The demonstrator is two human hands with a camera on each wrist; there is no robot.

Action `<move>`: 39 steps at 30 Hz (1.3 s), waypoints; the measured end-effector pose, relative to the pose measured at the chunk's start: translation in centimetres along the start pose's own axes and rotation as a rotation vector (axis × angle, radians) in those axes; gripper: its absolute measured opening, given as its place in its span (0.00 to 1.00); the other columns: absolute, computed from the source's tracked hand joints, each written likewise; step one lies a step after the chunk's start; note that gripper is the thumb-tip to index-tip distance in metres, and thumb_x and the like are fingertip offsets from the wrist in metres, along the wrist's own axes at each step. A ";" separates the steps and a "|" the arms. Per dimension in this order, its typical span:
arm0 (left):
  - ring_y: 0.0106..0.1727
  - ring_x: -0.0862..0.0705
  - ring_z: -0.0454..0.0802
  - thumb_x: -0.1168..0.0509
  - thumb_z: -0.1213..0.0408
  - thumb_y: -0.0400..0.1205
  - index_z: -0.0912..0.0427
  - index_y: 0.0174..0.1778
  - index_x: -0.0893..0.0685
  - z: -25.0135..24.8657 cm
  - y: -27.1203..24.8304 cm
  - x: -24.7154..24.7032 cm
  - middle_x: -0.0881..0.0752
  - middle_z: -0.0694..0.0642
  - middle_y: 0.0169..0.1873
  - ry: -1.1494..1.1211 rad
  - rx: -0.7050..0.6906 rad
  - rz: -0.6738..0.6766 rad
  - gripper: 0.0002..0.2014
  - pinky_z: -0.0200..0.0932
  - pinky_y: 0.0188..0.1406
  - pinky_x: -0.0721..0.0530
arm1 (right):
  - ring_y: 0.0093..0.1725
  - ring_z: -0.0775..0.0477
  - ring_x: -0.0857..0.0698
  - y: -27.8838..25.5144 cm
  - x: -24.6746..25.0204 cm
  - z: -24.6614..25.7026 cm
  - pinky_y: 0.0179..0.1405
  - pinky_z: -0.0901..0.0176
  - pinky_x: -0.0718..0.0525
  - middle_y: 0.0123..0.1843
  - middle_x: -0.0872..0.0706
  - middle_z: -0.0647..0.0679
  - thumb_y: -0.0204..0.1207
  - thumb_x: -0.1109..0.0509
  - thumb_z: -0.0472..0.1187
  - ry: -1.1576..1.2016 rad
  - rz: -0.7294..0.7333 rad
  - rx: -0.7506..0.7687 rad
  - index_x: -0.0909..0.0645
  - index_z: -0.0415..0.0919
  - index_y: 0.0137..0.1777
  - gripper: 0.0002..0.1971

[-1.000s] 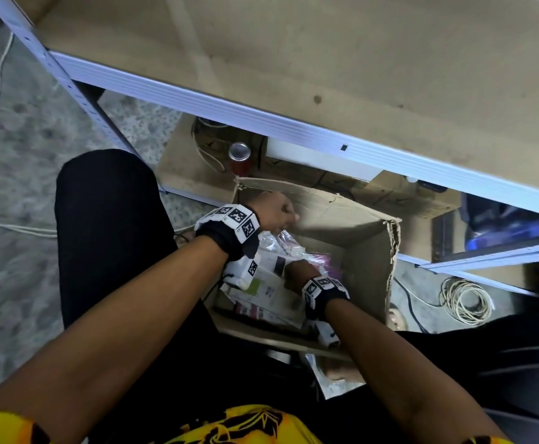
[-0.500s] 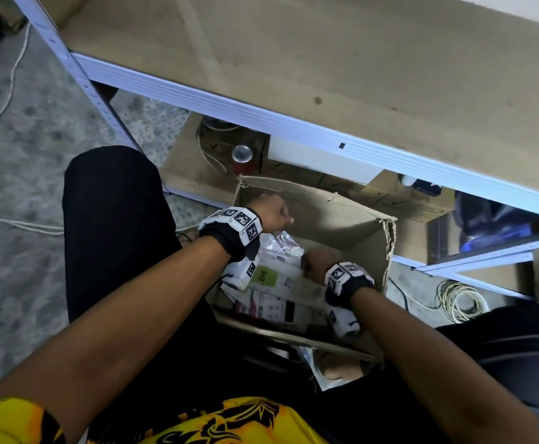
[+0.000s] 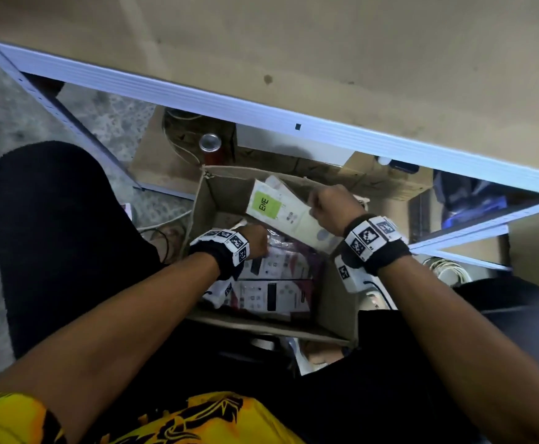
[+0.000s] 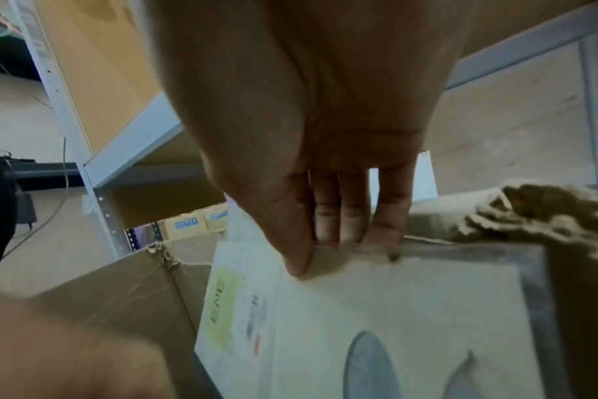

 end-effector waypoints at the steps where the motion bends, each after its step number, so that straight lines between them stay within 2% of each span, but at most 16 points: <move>1: 0.60 0.13 0.62 0.32 0.61 0.81 0.67 0.58 0.12 -0.3 0.6 -1.5 0.11 0.65 0.56 0.004 -0.012 0.047 0.15 0.51 0.61 0.15 | 0.46 0.39 0.14 0.2 0.2 0.2 0.46 0.52 0.15 0.48 0.13 0.43 0.77 0.33 0.38 0.007 -0.008 0.011 0.19 0.45 0.45 0.02; 3: 0.59 0.12 0.60 0.29 0.61 0.79 0.65 0.58 0.11 -0.7 1.9 -4.4 0.11 0.65 0.57 0.027 -0.026 0.152 0.15 0.52 0.60 0.13 | 0.43 0.41 0.15 0.7 0.6 0.5 0.39 0.57 0.19 0.42 0.16 0.49 0.76 0.33 0.36 0.029 -0.027 0.040 0.21 0.46 0.45 0.04; 5: 0.64 0.15 0.60 0.27 0.60 0.79 0.63 0.63 0.13 -0.9 3.1 -6.9 0.15 0.64 0.65 0.082 -0.041 0.231 0.18 0.52 0.64 0.16 | 0.42 0.41 0.15 1.1 1.1 0.5 0.36 0.57 0.20 0.38 0.20 0.53 0.77 0.34 0.34 0.039 -0.047 0.063 0.23 0.47 0.47 0.06; 8: 0.73 0.23 0.61 0.26 0.58 0.79 0.64 0.75 0.24 -0.2 4.6 -10.2 0.26 0.65 0.76 0.193 -0.044 0.294 0.30 0.54 0.70 0.20 | 0.45 0.39 0.15 1.3 1.6 0.6 0.42 0.47 0.13 0.47 0.16 0.45 0.79 0.34 0.36 0.013 -0.053 0.093 0.23 0.47 0.48 0.04; 11: 0.73 0.23 0.61 0.27 0.64 0.78 0.63 0.75 0.27 0.3 5.4 -11.8 0.26 0.64 0.75 0.249 -0.074 0.249 0.29 0.53 0.70 0.20 | 0.46 0.38 0.15 1.4 1.8 0.8 0.44 0.45 0.12 0.50 0.14 0.43 0.79 0.34 0.38 0.027 -0.055 0.114 0.23 0.47 0.50 0.03; 14: 0.65 0.16 0.62 0.30 0.70 0.79 0.64 0.64 0.16 -0.9 5.7 -11.9 0.17 0.65 0.66 0.270 -0.118 0.220 0.16 0.52 0.62 0.15 | 0.43 0.39 0.13 1.3 2.0 0.7 0.44 0.46 0.11 0.52 0.15 0.42 0.80 0.34 0.39 0.062 -0.052 0.106 0.21 0.49 0.51 0.04; 17: 0.64 0.16 0.63 0.31 0.71 0.79 0.65 0.58 0.12 -1.7 5.9 -11.7 0.15 0.65 0.62 0.249 -0.145 0.226 0.12 0.54 0.62 0.16 | 0.47 0.39 0.14 1.3 2.1 0.7 0.49 0.45 0.12 0.54 0.14 0.42 0.81 0.34 0.39 0.077 -0.047 0.096 0.19 0.49 0.53 0.05; 19: 0.63 0.16 0.61 0.34 0.71 0.81 0.65 0.55 0.13 -1.5 6.0 -11.5 0.14 0.63 0.60 0.223 -0.163 0.212 0.10 0.51 0.60 0.16 | 0.50 0.39 0.14 1.3 2.1 0.8 0.51 0.45 0.13 0.56 0.14 0.42 0.81 0.33 0.39 0.082 -0.044 0.089 0.18 0.49 0.55 0.06; 22: 0.60 0.16 0.62 0.37 0.70 0.81 0.64 0.54 0.15 -0.7 6.0 -9.8 0.15 0.64 0.57 0.235 -0.174 0.131 0.09 0.48 0.50 0.20 | 0.47 0.39 0.13 1.3 2.1 0.7 0.49 0.44 0.11 0.58 0.15 0.42 0.82 0.33 0.40 0.111 -0.036 0.066 0.18 0.50 0.56 0.07; 24: 0.58 0.15 0.64 0.36 0.69 0.80 0.62 0.55 0.14 0.4 6.1 -8.9 0.16 0.64 0.58 0.247 -0.136 0.133 0.10 0.46 0.46 0.24 | 0.45 0.39 0.13 1.2 2.3 0.9 0.48 0.44 0.11 0.58 0.15 0.42 0.82 0.33 0.40 0.118 -0.045 0.063 0.18 0.50 0.56 0.07; 28: 0.60 0.15 0.63 0.33 0.70 0.78 0.62 0.62 0.15 2.4 5.7 -8.5 0.15 0.63 0.59 0.257 -0.078 0.171 0.16 0.46 0.47 0.22 | 0.40 0.40 0.13 0.9 2.3 1.3 0.46 0.45 0.11 0.57 0.14 0.44 0.82 0.34 0.38 0.115 -0.049 0.075 0.17 0.49 0.56 0.08; 29: 0.59 0.15 0.62 0.33 0.71 0.78 0.63 0.61 0.15 2.4 5.6 -8.6 0.14 0.63 0.58 0.261 -0.082 0.178 0.15 0.46 0.47 0.21 | 0.40 0.41 0.13 0.9 2.3 1.3 0.46 0.45 0.11 0.57 0.14 0.44 0.81 0.34 0.37 0.110 -0.046 0.073 0.17 0.49 0.57 0.09; 31: 0.57 0.14 0.62 0.34 0.73 0.77 0.63 0.57 0.14 2.3 5.2 -9.0 0.12 0.63 0.56 0.276 -0.084 0.184 0.13 0.49 0.50 0.15 | 0.43 0.41 0.13 0.9 2.3 1.3 0.47 0.44 0.11 0.58 0.14 0.44 0.81 0.34 0.36 0.111 -0.042 0.068 0.17 0.50 0.58 0.11; 33: 0.58 0.14 0.62 0.34 0.73 0.77 0.65 0.60 0.15 2.2 5.0 -9.4 0.13 0.63 0.57 0.295 -0.084 0.181 0.15 0.55 0.56 0.13 | 0.47 0.41 0.13 1.0 2.4 1.3 0.49 0.43 0.11 0.57 0.13 0.44 0.80 0.34 0.35 0.120 -0.044 0.060 0.17 0.50 0.57 0.12; 39: 0.60 0.14 0.61 0.36 0.69 0.80 0.63 0.59 0.15 2.1 4.4 -9.8 0.14 0.62 0.60 0.364 -0.093 0.148 0.12 0.53 0.58 0.15 | 0.49 0.43 0.13 1.0 2.0 1.5 0.51 0.44 0.11 0.53 0.12 0.46 0.78 0.33 0.32 0.123 -0.033 0.058 0.15 0.50 0.55 0.13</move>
Point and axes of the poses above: each hand's wrist, its own y-axis towards the middle knuckle, its own x-axis out of the back of the hand, z = x × y, the point moved 9 cm from there along y, towards the middle knuckle
